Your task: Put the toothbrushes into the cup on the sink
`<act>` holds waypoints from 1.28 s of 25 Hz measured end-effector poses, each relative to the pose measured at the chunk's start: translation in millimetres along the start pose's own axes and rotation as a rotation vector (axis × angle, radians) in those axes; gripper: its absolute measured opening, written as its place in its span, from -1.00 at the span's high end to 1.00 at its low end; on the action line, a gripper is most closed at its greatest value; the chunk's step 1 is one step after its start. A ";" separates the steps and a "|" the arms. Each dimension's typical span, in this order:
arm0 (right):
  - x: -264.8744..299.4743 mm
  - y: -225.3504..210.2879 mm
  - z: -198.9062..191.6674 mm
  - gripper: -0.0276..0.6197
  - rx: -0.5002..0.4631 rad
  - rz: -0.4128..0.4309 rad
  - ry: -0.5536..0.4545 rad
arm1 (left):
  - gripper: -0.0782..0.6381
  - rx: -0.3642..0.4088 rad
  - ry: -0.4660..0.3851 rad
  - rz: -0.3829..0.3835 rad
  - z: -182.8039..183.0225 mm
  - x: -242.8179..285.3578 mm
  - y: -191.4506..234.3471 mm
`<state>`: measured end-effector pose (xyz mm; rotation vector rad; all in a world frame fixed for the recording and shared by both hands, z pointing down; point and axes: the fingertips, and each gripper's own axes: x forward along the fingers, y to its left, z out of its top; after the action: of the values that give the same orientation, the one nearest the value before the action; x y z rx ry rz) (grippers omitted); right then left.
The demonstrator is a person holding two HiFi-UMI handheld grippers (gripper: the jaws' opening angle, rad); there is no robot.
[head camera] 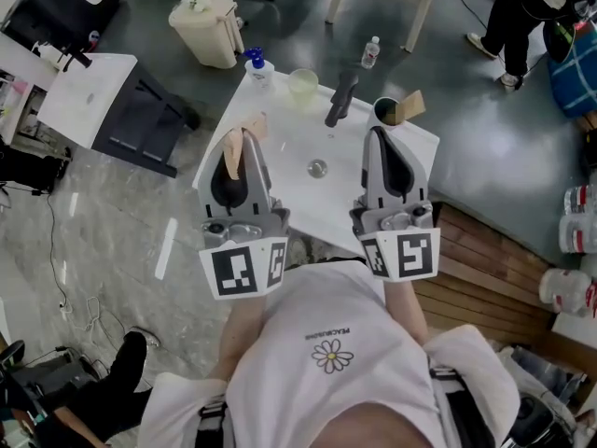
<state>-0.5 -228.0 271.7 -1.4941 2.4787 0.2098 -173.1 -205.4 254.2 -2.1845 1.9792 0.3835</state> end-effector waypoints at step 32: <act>-18.9 -38.2 -68.1 0.88 0.066 -0.096 0.195 | 0.69 -0.127 0.190 -0.106 -137.7 171.2 7.8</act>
<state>32.9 -246.4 342.4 -1.6727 2.5246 -0.0368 -155.5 -409.3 334.3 -2.4769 1.9690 0.3045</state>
